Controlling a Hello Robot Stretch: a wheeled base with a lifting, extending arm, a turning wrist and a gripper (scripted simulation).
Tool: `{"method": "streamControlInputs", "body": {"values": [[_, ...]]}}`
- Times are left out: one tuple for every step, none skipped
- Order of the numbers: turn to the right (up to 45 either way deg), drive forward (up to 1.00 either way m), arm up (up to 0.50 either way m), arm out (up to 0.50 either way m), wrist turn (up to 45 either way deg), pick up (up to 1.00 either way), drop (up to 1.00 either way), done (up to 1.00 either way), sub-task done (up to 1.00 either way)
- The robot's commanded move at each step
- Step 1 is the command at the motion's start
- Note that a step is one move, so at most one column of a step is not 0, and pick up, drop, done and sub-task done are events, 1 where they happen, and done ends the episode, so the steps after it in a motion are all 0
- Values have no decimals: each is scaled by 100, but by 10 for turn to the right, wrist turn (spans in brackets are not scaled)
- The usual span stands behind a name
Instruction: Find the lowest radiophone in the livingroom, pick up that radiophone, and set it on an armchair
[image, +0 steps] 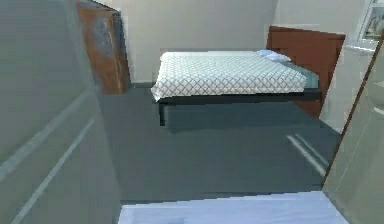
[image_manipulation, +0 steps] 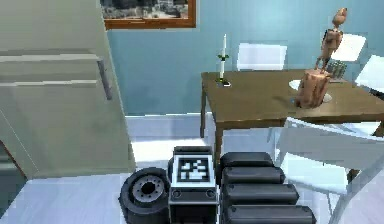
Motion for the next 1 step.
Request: {"method": "streamControlInputs", "body": {"values": [[120, 0, 0, 0, 0, 0, 0, 0, 0]]}}
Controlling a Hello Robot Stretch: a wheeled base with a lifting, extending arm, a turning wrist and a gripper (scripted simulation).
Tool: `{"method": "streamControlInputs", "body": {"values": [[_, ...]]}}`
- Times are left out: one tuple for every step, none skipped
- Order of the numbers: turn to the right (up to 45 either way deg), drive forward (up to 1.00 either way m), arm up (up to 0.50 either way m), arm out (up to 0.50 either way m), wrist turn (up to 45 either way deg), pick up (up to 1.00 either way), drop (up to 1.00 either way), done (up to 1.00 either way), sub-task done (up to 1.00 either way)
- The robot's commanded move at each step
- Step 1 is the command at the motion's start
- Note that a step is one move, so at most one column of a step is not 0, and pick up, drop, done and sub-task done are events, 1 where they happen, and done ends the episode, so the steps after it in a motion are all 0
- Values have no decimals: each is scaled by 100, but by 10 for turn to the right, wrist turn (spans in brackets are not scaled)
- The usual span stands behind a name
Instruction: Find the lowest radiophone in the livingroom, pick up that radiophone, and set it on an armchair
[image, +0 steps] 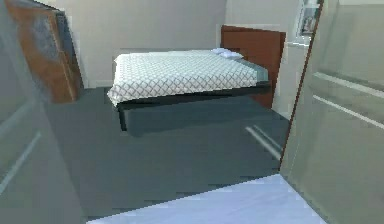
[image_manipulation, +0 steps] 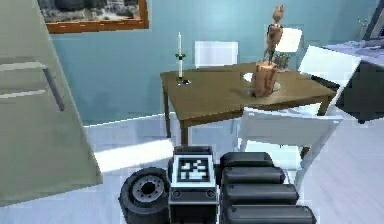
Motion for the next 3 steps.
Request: {"method": "streamControlInputs", "body": {"values": [[0, 20, 0, 0, 0, 0, 0, 0, 0], [-210, 0, 0, 0, 0, 0, 0, 0, 0], [0, 100, 0, 0, 0, 0, 0, 0, 0]]}}
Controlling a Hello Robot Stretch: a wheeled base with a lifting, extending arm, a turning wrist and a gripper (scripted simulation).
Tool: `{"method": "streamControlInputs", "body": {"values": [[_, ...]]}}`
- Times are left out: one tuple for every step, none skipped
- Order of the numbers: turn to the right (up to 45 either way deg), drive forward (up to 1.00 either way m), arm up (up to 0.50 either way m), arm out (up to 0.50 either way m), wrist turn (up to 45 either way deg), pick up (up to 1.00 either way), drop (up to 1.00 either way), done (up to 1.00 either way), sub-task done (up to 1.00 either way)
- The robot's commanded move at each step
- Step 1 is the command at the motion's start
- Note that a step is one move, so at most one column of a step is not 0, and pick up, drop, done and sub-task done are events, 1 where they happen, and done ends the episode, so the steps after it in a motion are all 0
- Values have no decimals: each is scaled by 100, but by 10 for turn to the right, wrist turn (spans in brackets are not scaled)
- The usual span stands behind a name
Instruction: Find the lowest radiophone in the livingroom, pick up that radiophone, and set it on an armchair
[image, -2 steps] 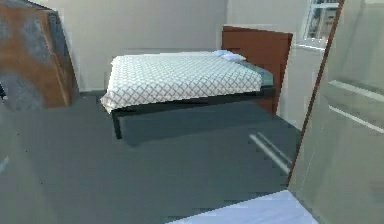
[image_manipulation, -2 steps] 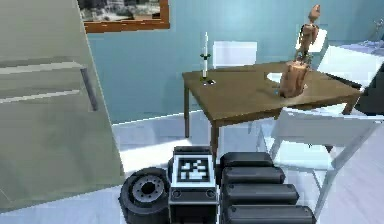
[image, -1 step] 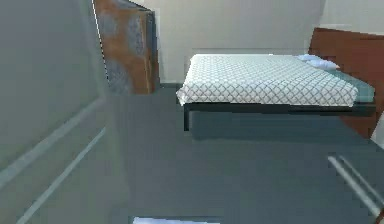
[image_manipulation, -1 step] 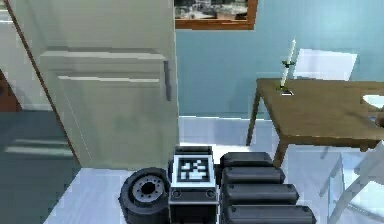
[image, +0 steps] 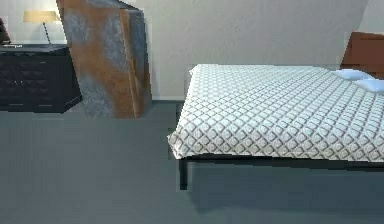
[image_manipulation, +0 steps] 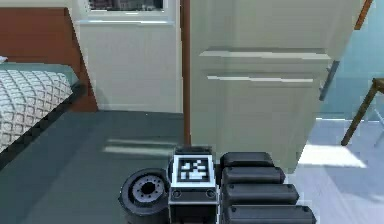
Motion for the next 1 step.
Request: {"method": "streamControlInputs", "body": {"values": [[0, 35, 0, 0, 0, 0, 0, 0, 0]]}}
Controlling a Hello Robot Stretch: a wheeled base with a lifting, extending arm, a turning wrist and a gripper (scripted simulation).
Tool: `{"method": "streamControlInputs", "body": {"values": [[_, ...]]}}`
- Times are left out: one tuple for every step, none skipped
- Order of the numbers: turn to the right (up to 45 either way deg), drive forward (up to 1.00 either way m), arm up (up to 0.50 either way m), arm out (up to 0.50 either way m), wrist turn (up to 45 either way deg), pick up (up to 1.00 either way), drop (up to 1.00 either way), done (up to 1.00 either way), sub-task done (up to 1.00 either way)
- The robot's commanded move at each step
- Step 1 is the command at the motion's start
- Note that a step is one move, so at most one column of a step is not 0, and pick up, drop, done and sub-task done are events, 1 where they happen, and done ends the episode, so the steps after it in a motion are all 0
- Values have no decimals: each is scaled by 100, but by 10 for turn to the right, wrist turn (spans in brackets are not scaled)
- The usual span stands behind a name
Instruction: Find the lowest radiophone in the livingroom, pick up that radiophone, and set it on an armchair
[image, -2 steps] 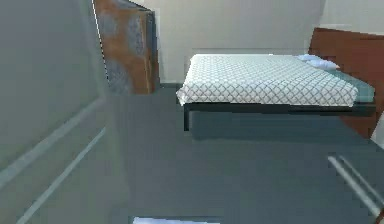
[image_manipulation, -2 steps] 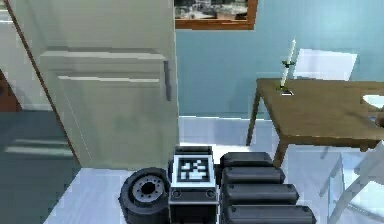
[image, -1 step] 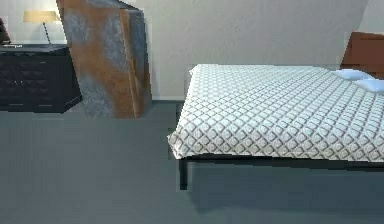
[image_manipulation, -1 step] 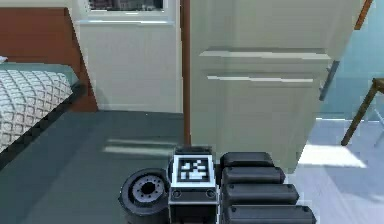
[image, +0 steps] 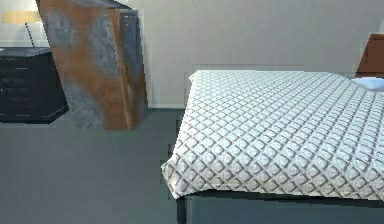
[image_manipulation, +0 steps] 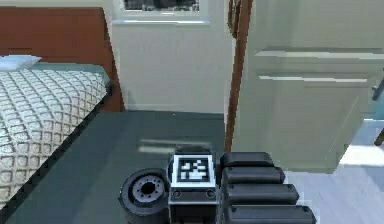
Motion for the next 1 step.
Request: {"method": "streamControlInputs", "body": {"values": [[-390, 0, 0, 0, 0, 0, 0, 0, 0]]}}
